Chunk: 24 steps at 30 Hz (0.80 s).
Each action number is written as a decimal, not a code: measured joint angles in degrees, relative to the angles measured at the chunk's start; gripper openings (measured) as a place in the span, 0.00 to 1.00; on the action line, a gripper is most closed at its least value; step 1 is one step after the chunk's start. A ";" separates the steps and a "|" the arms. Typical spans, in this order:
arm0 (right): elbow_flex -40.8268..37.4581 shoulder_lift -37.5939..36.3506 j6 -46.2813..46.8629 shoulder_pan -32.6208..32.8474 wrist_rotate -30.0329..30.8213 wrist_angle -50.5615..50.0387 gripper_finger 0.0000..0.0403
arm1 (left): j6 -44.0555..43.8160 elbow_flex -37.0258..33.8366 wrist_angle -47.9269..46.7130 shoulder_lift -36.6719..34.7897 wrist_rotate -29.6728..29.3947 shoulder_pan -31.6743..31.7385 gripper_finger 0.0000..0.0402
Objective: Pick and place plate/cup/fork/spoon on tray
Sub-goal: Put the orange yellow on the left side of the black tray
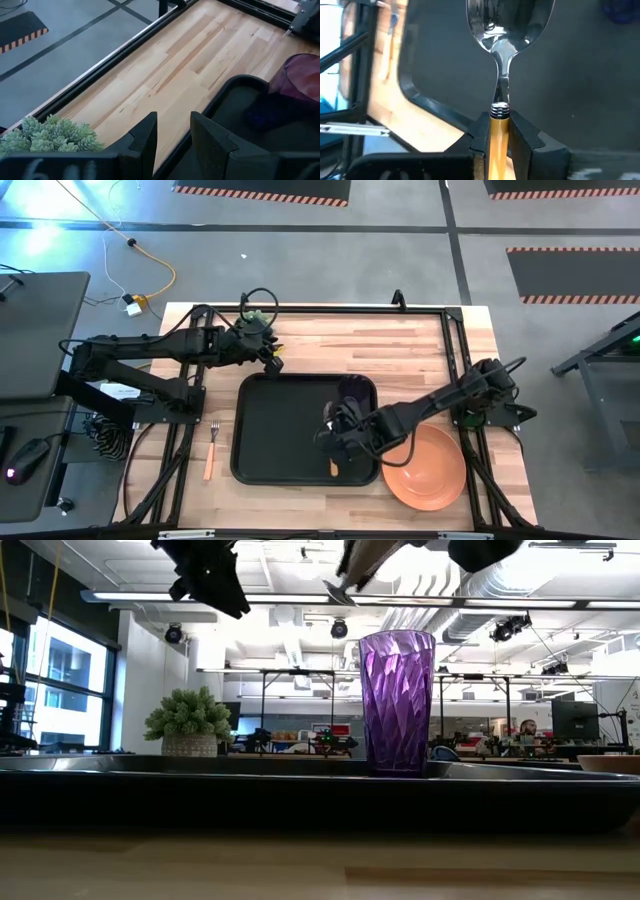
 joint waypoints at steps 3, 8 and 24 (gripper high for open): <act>0.00 0.36 2.40 0.43 1.84 -0.41 0.08 | 0.37 0.00 -0.09 0.00 0.00 0.00 0.27; 0.00 2.71 4.72 0.46 1.34 -1.03 0.08 | 0.42 0.00 -0.02 -0.01 -0.02 0.00 0.27; 0.00 9.86 7.62 -1.16 1.32 0.55 0.08 | 1.93 0.00 -0.07 0.00 -0.01 0.00 0.27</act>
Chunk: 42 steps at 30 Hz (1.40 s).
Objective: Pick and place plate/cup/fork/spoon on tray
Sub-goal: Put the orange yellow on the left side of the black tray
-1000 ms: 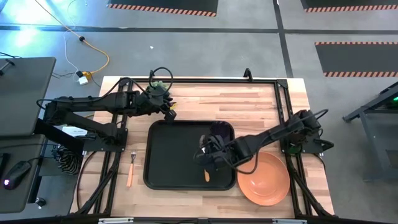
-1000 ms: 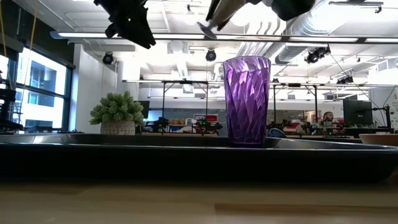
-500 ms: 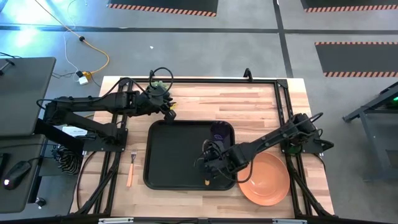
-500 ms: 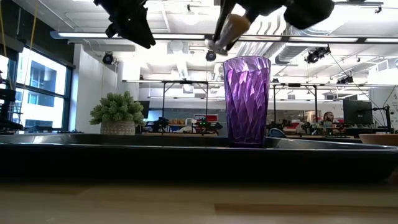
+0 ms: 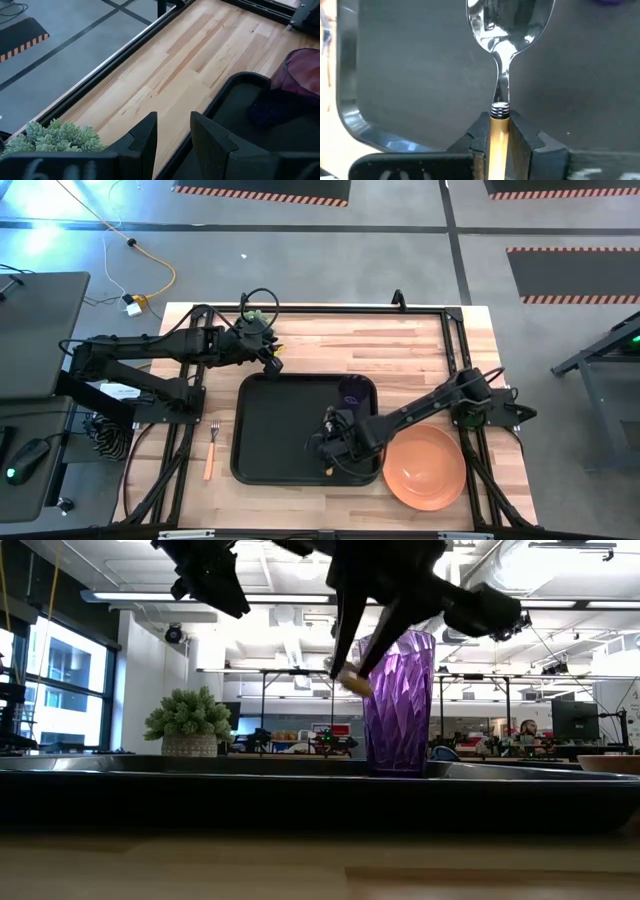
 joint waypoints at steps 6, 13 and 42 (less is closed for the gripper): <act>0.00 2.49 1.34 -0.61 0.03 0.07 0.08 | 0.00 0.00 0.00 -0.01 -0.01 0.00 0.27; 0.00 4.54 1.63 -1.38 -1.75 0.31 0.08 | 0.02 0.00 0.00 0.00 0.01 0.00 0.27; 0.00 8.46 -1.70 -5.35 -7.95 4.60 0.08 | 1.68 0.00 -1.25 0.00 0.23 0.00 0.27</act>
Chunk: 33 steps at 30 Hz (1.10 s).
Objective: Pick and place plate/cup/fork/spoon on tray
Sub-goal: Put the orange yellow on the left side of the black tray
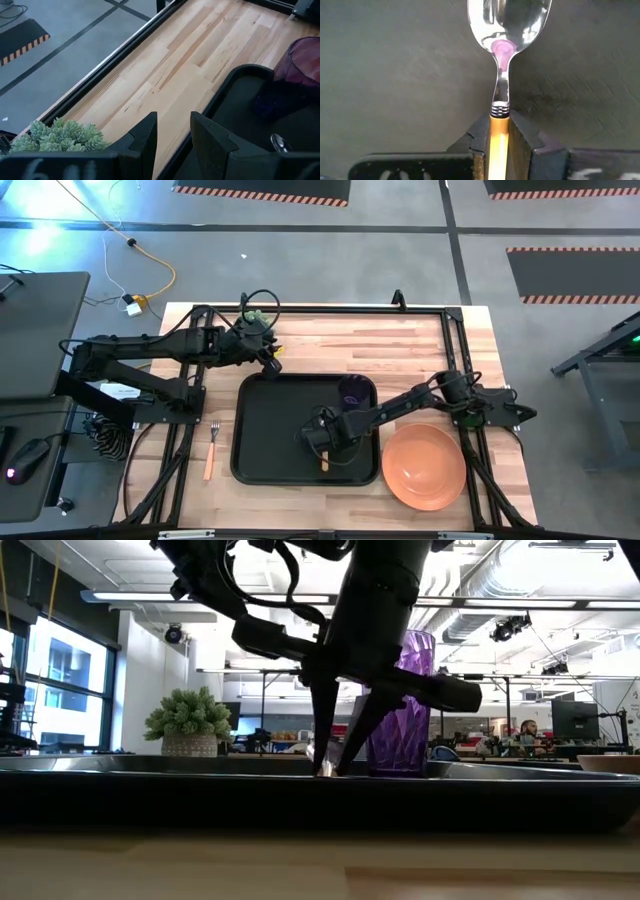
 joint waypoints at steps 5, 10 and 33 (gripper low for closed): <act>0.00 0.07 0.00 0.02 0.35 0.09 0.13 | 0.92 0.00 -0.04 0.00 0.00 0.00 0.27; 0.00 0.07 0.00 0.02 0.50 0.19 0.20 | 0.91 0.00 -0.04 0.00 0.00 0.00 0.27; 8.26 0.02 -4.53 0.49 1.25 -2.84 0.22 | 1.47 0.00 -0.31 -0.77 0.00 0.00 0.27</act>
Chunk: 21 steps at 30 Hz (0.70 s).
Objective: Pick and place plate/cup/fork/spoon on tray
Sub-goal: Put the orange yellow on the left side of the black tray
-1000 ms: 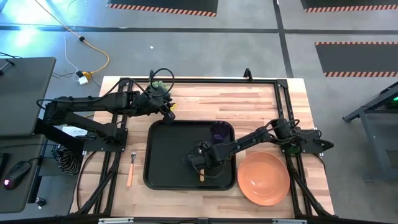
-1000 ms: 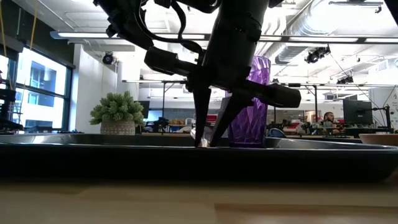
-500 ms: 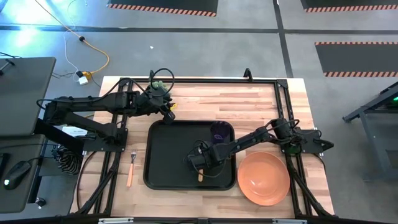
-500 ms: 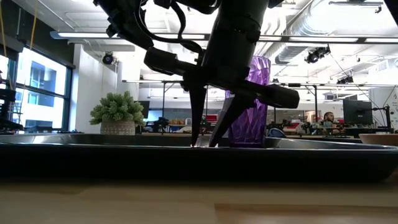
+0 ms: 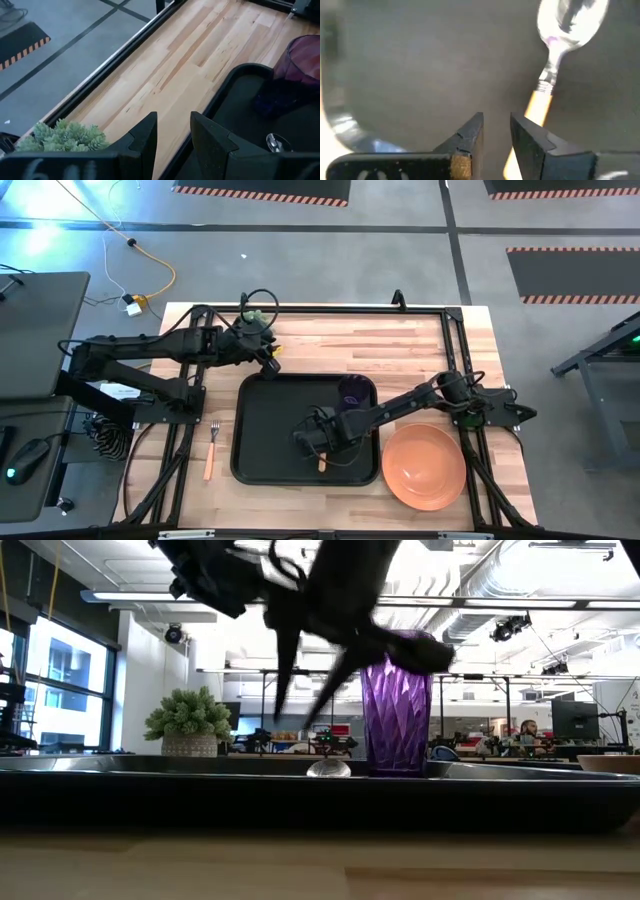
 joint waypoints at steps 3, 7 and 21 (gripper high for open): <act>4.06 -0.06 -2.01 -0.06 0.57 -4.62 0.22 | 2.40 0.00 -0.60 -0.93 0.00 0.00 0.27; 9.95 -0.06 -3.66 -0.06 3.26 -11.66 0.22 | 2.60 0.00 -1.60 -2.55 0.00 0.00 0.27; 30.01 -2.16 -17.65 0.33 17.47 -27.30 0.22 | 8.83 0.00 -0.20 -4.52 0.00 0.00 0.27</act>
